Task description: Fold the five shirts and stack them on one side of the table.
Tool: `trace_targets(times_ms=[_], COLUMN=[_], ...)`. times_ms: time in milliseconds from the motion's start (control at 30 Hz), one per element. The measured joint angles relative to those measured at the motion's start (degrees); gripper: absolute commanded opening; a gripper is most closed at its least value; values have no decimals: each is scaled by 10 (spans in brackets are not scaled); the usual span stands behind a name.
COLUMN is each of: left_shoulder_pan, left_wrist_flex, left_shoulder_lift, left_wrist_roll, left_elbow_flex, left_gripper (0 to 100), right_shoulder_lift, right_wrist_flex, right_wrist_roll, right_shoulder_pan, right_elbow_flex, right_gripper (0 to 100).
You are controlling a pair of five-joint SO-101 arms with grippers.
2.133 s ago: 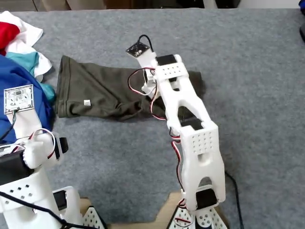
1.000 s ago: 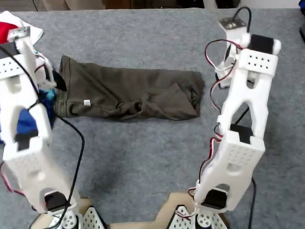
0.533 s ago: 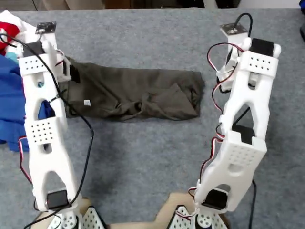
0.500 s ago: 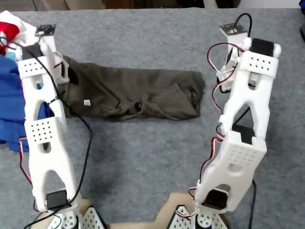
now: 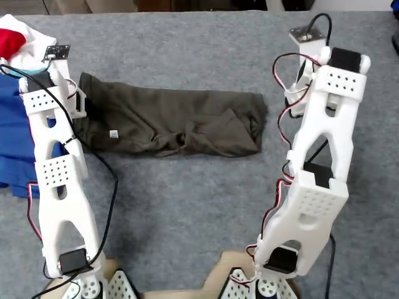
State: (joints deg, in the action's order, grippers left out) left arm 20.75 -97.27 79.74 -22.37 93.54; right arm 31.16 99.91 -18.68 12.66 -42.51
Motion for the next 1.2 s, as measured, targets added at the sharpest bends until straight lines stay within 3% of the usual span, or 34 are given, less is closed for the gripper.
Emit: trace_targets(times_ms=[200, 300, 500, 833, 1000, 1200], left_shoulder_pan=[-9, -17, -25, -71, -144, -254], left_wrist_flex=[0, 0, -12, -28, -29, -29], left_shoulder_lift=[4, 4, 4, -28, -112, -222], left_wrist_roll=[0, -35, -80, 12, 55, 135], left_elbow_flex=[3, 3, 3, 6, -18, -153], left_gripper=[95, 12, 19, 19, 19, 19], right_shoulder_lift=[0, 0, 0, 0, 0, 42], right_wrist_flex=[11, 11, 11, 11, 11, 1], right_wrist_roll=[0, 0, 0, 0, 4, 55], right_shoulder_pan=[0, 0, 0, 13, 57, 114], right_elbow_flex=[-76, -85, -85, -85, -89, -89], right_gripper=[6, 6, 6, 7, 8, 8])
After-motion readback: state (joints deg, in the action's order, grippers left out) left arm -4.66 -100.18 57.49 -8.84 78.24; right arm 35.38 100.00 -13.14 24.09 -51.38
